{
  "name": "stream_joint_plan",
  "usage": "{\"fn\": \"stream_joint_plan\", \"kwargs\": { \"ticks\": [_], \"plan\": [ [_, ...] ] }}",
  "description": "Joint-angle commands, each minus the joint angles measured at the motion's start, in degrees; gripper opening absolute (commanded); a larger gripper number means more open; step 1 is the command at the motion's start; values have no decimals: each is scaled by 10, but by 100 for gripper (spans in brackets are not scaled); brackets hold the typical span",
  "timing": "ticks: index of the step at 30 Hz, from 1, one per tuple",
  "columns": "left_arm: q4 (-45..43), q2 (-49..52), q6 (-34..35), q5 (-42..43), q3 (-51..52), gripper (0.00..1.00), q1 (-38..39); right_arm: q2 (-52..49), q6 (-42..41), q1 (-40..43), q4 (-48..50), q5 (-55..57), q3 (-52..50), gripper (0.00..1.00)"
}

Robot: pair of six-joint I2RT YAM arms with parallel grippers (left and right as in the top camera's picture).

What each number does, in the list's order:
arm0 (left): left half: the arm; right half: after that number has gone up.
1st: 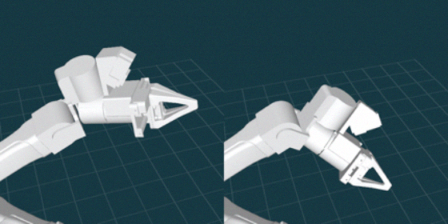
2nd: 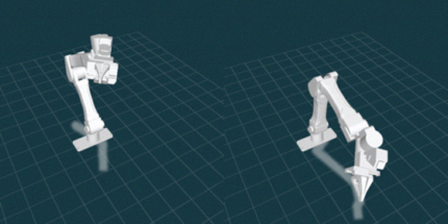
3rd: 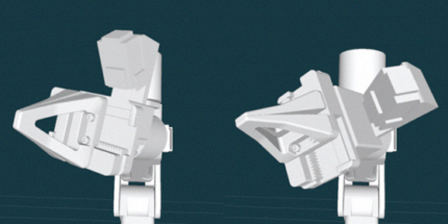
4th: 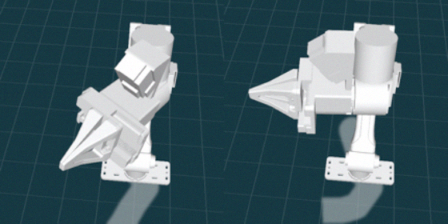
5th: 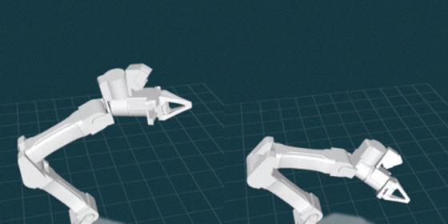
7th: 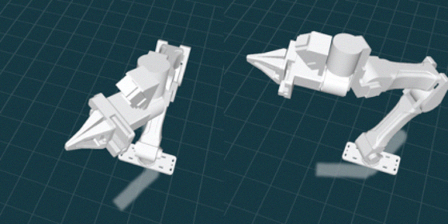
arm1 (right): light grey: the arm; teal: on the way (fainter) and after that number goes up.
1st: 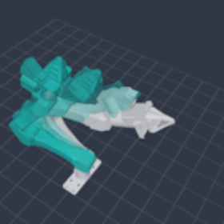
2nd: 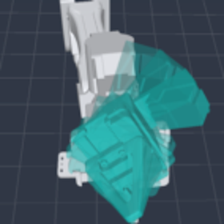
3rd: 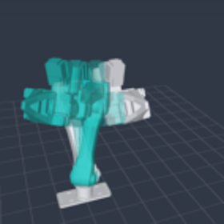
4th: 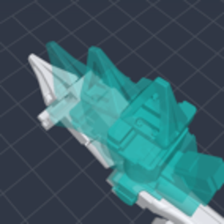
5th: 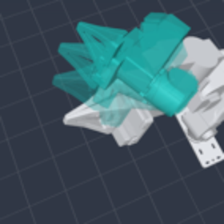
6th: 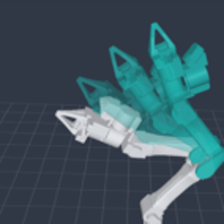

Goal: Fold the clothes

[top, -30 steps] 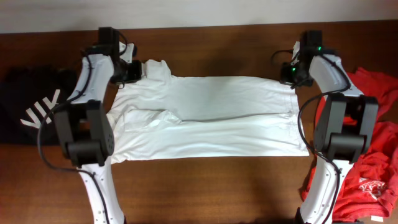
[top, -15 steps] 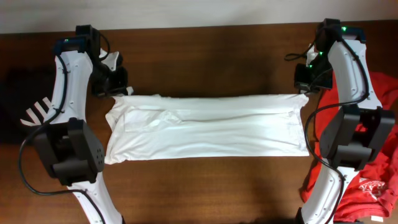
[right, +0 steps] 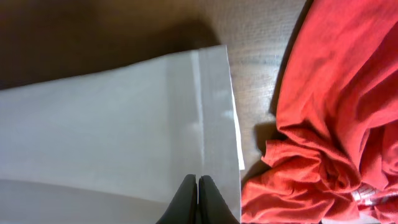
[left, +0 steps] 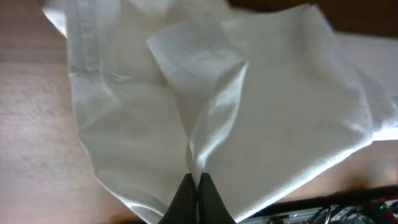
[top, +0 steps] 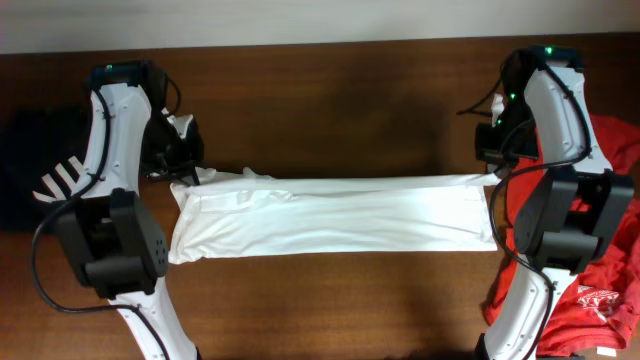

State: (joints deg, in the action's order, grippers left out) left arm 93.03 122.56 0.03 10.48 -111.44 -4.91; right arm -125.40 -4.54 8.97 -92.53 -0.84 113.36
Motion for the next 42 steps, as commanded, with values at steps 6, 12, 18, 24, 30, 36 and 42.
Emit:
{"fn": "stream_joint_plan", "kwargs": {
  "ticks": [6,12,18,24,30,36,42],
  "plan": [
    [-4,-17,3,-35,125,6,-1,10,-2,1,3,20,-98,5],
    [-9,-17,3,-35,165,27,-1,10,-2,2,6,48,-138,18],
    [-8,-17,3,-34,155,28,-1,10,-2,2,5,48,-138,19],
    [-26,-29,3,36,98,28,10,10,-2,0,39,32,-138,21],
    [-116,-34,11,77,102,32,56,10,37,0,60,-39,-138,24],
    [-189,-33,67,47,127,41,102,10,37,0,61,-39,-138,24],
    [-231,-33,128,-19,162,43,126,10,42,0,61,-39,-138,24]
  ]
}}
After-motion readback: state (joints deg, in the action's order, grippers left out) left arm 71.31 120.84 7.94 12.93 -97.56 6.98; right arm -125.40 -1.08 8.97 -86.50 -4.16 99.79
